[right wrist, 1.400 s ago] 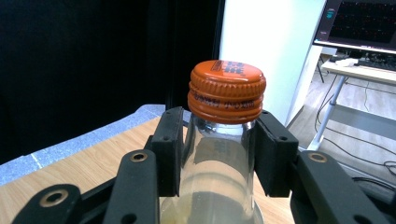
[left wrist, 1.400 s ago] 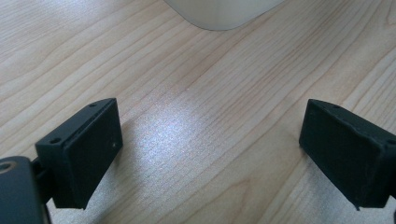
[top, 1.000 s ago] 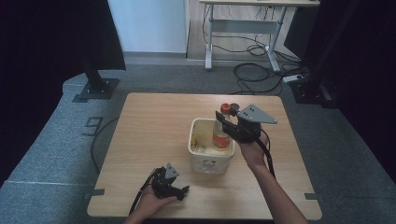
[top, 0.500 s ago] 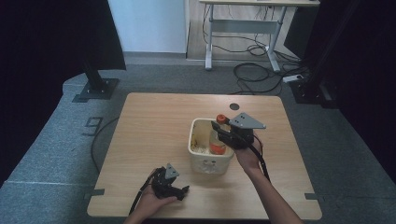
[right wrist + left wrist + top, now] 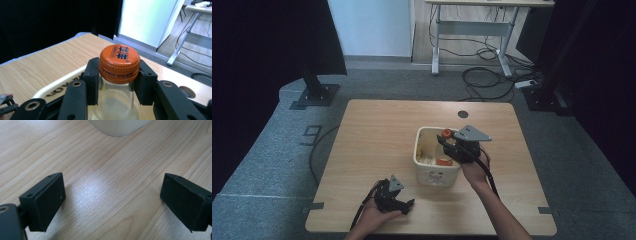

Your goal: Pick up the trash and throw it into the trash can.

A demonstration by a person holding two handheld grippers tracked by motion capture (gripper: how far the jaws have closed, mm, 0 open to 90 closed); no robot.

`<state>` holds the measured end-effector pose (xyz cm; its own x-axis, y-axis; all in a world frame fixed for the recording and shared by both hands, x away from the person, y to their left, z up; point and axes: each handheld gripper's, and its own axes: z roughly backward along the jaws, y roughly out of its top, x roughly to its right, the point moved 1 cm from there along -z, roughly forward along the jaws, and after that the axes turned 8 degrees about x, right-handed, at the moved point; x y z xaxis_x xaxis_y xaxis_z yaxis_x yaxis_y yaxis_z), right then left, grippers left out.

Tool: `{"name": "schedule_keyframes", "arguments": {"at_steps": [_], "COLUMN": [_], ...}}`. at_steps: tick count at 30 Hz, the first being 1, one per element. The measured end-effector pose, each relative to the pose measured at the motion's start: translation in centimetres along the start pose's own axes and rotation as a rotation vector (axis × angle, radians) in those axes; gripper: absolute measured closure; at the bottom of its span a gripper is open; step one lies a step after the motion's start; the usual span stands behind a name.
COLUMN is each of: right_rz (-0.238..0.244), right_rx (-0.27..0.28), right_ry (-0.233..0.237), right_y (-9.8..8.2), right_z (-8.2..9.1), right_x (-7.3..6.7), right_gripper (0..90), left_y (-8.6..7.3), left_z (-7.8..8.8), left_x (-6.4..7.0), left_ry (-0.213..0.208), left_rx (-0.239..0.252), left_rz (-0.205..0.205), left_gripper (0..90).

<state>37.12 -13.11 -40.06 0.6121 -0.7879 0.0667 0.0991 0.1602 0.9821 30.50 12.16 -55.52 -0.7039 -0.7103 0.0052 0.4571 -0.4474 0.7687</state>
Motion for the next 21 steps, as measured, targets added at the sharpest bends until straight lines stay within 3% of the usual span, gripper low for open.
{"name": "schedule_keyframes", "arguments": {"at_steps": [5, 15, 17, 18, 19, 21], "right_rz": [-0.004, -0.023, -0.021, -0.019, -0.019, -0.024], "right_rx": [-0.020, -0.003, -0.008, 0.000, 0.000, 0.010], "right_ry": [-0.008, -0.009, -0.007, -0.005, -0.005, 0.007], "right_y": [-1.0, -1.4, -1.4, -1.5, -1.5, -1.6], "right_z": [-0.3, 0.6, 0.7, 0.8, 0.8, 1.0], "right_x": [0.1, 0.9, 1.1, 1.2, 1.2, 1.3], "right_gripper": [61.8, 61.6, 58.1, 50.6, 50.6, 42.4], "left_y": [0.0, 0.0, 0.0, 0.0, 0.0, 0.0], "left_z": [0.0, 0.0, 0.0, 0.0, 0.0, 0.0], "left_x": [0.0, 0.0, 0.0, 0.0, 0.0, 0.0], "left_ry": [0.001, 0.001, 0.001, 0.001, 0.001, 0.000], "left_rx": [0.001, 0.001, 0.001, 0.000, 0.000, 0.000], "left_rz": [0.000, 0.000, 0.000, 0.000, 0.000, 0.000], "left_gripper": [6.1, 6.1, 6.1, 6.1, 6.1, 6.1]}}
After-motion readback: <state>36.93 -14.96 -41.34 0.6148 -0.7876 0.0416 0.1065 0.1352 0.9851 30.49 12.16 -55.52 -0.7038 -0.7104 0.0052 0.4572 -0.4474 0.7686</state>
